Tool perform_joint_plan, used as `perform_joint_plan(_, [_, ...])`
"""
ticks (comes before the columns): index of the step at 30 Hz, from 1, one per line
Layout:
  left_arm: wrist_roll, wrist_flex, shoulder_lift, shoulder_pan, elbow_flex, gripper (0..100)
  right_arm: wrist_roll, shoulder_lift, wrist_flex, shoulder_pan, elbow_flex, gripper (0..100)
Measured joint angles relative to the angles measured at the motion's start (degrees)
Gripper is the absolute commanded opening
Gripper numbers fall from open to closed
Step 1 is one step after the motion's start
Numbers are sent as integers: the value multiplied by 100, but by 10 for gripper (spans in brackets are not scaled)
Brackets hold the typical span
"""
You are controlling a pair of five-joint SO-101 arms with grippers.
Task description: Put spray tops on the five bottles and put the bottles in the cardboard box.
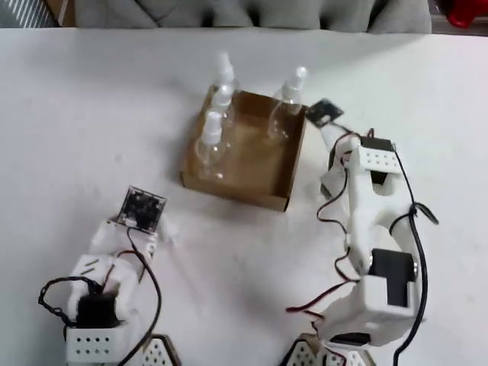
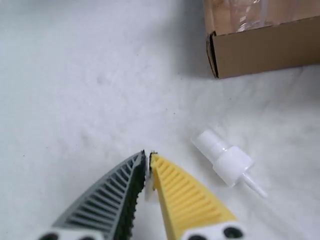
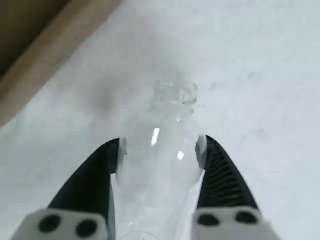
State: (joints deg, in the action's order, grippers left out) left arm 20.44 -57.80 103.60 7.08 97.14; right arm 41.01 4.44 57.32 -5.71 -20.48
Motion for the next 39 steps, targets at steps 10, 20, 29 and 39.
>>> perform_joint_plan(10, [0,0,0,0,0,24,-1714,-862,844,0,0,16])
perform_joint_plan(20, [0,0,0,0,0,24,-2444,-2664,1679,571,0,16])
perform_joint_plan(29, [0,0,0,0,0,23,-2444,-3648,1644,1292,-738,16])
perform_joint_plan(39, [0,0,0,0,0,24,-3464,-4404,-35,1380,-1749,16])
